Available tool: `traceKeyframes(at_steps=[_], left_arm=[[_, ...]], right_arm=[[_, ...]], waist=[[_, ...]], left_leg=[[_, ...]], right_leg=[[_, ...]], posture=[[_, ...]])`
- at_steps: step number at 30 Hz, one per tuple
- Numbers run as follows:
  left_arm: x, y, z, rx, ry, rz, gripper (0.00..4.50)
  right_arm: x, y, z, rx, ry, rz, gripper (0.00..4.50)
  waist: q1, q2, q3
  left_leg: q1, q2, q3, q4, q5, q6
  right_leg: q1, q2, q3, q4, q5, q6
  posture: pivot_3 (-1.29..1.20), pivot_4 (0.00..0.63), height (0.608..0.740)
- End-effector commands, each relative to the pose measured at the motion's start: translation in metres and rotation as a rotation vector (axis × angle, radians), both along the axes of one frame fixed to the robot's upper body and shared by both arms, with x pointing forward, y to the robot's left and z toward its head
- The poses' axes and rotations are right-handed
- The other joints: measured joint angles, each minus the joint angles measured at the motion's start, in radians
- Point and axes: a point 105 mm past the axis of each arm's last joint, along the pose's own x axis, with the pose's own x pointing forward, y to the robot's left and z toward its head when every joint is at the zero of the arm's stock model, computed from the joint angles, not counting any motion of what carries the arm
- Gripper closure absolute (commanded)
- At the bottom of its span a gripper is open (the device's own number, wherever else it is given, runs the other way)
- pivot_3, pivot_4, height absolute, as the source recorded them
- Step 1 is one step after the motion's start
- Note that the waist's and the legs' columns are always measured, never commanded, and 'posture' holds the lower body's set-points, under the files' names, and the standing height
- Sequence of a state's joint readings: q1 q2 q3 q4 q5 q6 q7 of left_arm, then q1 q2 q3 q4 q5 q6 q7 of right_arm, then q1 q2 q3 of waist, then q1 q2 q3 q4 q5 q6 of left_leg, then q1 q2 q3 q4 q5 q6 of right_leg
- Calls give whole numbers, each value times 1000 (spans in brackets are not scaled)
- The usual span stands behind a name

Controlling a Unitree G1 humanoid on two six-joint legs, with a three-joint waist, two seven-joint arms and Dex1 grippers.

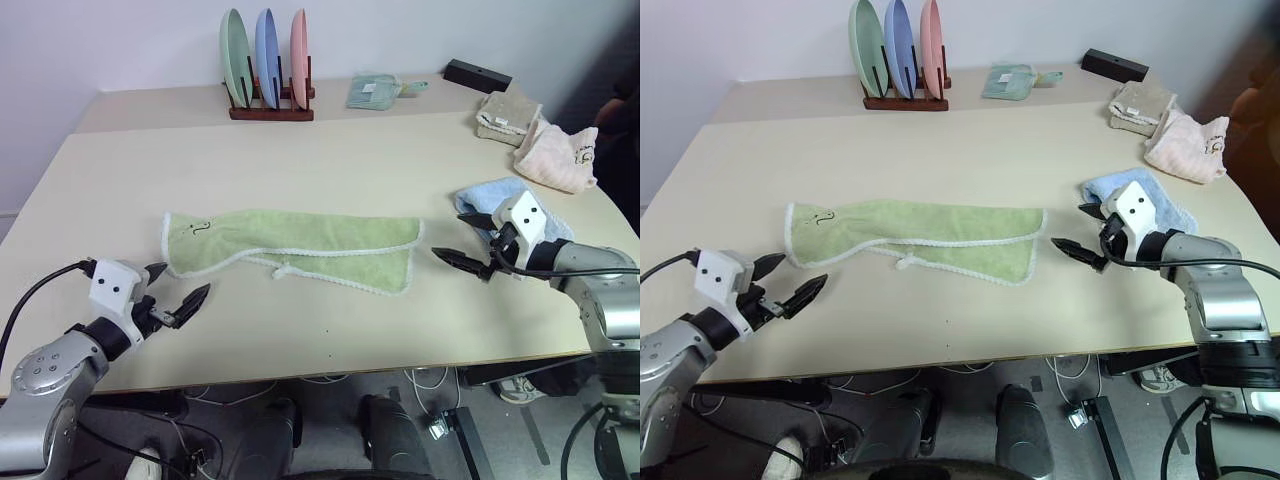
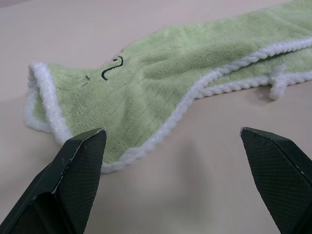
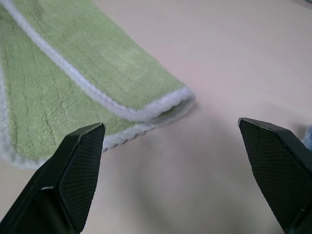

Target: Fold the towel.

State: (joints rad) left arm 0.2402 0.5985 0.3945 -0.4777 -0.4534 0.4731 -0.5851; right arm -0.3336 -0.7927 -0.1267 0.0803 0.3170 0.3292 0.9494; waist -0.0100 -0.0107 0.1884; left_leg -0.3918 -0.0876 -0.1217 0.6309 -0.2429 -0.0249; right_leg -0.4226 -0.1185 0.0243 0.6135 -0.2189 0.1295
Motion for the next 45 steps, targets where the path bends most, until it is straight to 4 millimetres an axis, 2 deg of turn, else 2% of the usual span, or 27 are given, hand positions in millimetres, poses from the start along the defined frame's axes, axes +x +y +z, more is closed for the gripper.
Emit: traceKeyframes(at_steps=[1, 5, 12, 15, 17, 21, 24, 29, 33, 36, 43, 45], left_arm=[[0, -6, 8, 12, -41, -23, 13], [5, -13, 11, 0, -63, -37, 13], [2, -40, 16, 23, -75, -159, 13], [-3, -46, 7, 104, -27, -235, 13], [2, -37, 2, 188, -16, -209, 13], [22, -3, -7, 400, -26, -105, 13], [36, 9, -11, 468, -44, -80, 13], [58, 17, -17, 514, -48, -85, 13], [69, 10, -25, 540, -36, -157, 13], [77, 13, -24, 557, -44, -154, 857], [76, 18, -20, 582, -52, -166, 4372], [73, 20, -19, 593, -49, -162, 4444]], right_arm=[[2, 4, 17, -14, -61, 14, 0], [6, 9, 21, -17, -88, 12, 0], [4, 16, 17, -7, -85, 19, 0], [4, 23, 15, 0, -86, 26, 0], [4, 26, 15, 10, -88, 30, 0], [3, 28, 12, 20, -87, 29, 0], [1, 31, 10, 24, -89, 30, 0], [-1, 34, 12, 49, -107, 16, 0], [-4, 37, 9, 55, -107, 7, 0], [-6, 39, 9, 62, -113, -1, 0], [-5, 45, 17, 39, -147, 5, 0], [-3, 47, 23, 18, -173, 16, 0]], waist=[[0, 0, 0], [0, 0, 0], [1, 0, 0], [0, 0, 0], [-1, 0, 0], [0, 0, 0], [2, 0, 0], [1, 0, 0], [3, 1, -1], [2, 1, -1], [-3, 1, -1], [-4, 1, -1]], left_leg=[[0, 0, 0, 0, 0, 0], [0, 0, 0, 0, 0, 0], [0, 0, 0, 0, 0, 0], [0, 0, 0, 0, 0, 0], [0, 0, 0, 0, 0, 0], [0, 0, 0, 0, 0, 0], [0, 0, 0, 0, 0, 0], [0, 0, 0, 0, 0, 0], [0, -1, 0, 0, 0, 0], [0, -1, 0, 0, 0, 0], [0, 0, 0, -1, 0, 0], [0, 0, 0, 0, 0, 0]], right_leg=[[0, 0, 0, 0, 0, 0], [0, 0, 0, 0, 0, 0], [0, 0, 0, 0, 1, 2], [0, 0, 0, 0, 1, 2], [0, 0, 0, 0, 1, 1], [0, 0, 0, 0, 0, 0], [0, 0, 0, 0, 1, 1], [-1, 0, 0, 0, 1, 2], [-1, 0, 0, 1, 2, 3], [-1, 0, 0, 1, 2, 3], [-2, 0, 0, 2, 2, 3], [-2, 0, 0, 2, 2, 3]], posture=[[0, 150, 740], [0, 150, 740], [0, 150, 740], [0, 150, 740], [0, 150, 740], [0, 150, 740], [0, 150, 740], [0, 150, 740], [0, 150, 740], [0, 150, 740], [0, 150, 740], [0, 150, 740]])
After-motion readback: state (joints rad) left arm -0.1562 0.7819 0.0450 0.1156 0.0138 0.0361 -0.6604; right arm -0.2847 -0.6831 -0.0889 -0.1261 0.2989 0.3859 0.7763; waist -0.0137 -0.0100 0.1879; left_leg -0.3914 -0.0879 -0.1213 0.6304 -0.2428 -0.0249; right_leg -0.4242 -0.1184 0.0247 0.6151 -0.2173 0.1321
